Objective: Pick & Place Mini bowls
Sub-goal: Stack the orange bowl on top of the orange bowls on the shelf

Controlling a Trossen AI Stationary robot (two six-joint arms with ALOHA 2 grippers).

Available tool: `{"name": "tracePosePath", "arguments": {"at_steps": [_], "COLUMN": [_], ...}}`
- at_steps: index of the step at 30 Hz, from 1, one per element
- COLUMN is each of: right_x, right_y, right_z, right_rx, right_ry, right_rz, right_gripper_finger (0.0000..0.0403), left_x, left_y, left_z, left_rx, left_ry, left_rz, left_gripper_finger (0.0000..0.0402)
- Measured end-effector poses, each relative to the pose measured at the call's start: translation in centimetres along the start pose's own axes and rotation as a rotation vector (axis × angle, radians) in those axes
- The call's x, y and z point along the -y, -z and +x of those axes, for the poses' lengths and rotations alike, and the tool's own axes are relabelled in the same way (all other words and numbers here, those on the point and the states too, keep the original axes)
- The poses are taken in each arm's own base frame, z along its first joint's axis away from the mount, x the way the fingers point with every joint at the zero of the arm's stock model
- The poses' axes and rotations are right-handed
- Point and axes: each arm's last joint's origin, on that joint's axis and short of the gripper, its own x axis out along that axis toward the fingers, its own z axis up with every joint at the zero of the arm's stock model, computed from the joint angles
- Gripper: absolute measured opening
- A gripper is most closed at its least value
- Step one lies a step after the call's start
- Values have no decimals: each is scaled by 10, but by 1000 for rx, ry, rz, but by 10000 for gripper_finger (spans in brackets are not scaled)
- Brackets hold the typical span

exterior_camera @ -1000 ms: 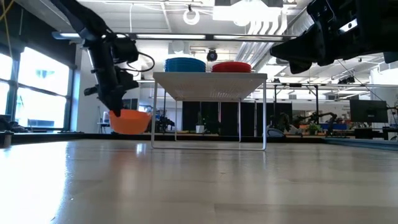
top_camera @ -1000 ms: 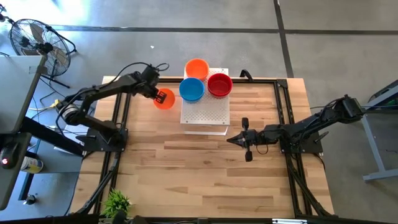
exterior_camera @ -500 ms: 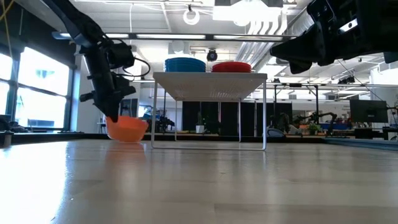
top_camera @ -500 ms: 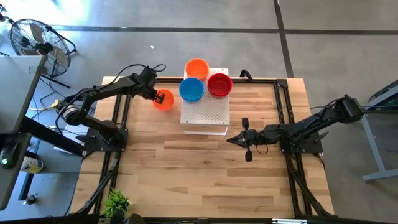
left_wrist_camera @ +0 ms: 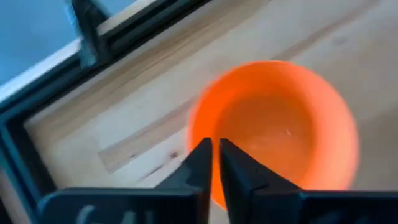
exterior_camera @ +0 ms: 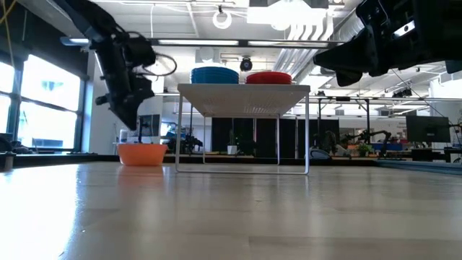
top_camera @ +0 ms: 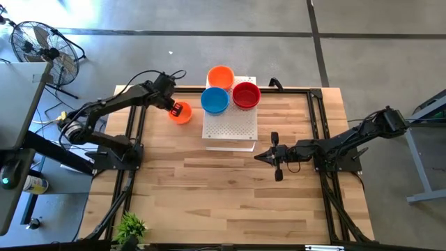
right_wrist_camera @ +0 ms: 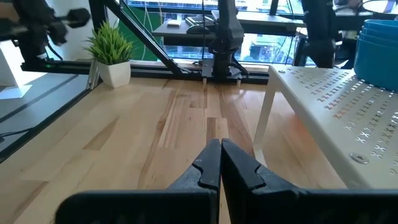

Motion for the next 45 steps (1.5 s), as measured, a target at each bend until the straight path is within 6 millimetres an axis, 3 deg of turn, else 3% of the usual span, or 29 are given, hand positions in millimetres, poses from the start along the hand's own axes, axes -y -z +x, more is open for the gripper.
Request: {"name": "tracePosePath", "arguments": {"at_steps": [2, 6, 13, 17, 26, 32, 37, 43, 45], "right_x": [0, 0, 0, 1, 1, 1, 1, 1, 1], "right_y": [0, 1, 2, 3, 3, 4, 5, 6, 6], "right_z": [0, 0, 0, 0, 0, 0, 0, 0, 0], "right_rx": [0, -5, -23, -32, -33, -38, -52, -63, -64], "right_ry": [0, 0, 2, 20, 20, 20, 20, 20, 20], "right_rz": [0, 0, 0, -2, -2, -3, -5, 14, 14], "right_gripper_finger": [0, 0, 0, 0, 0, 0, 0, 0, 0], "left_x": [8, 24, 55, 62, 68, 73, 76, 77, 77], "left_y": [1, 5, 16, 18, 20, 22, 20, 22, 22], "left_z": [-11, -33, -39, -32, -5, 18, 32, 39, 39], "left_rx": [34, 113, 98, 67, -44, -109, -117, -149, -144], "left_ry": [24, 82, 221, 225, 193, 179, 121, 113, 109], "left_rz": [47, 179, 408, 442, 557, 641, 660, 685, 689], "left_gripper_finger": [8, 11, 14, 39, 138, 157, 128, 26, 8]}}
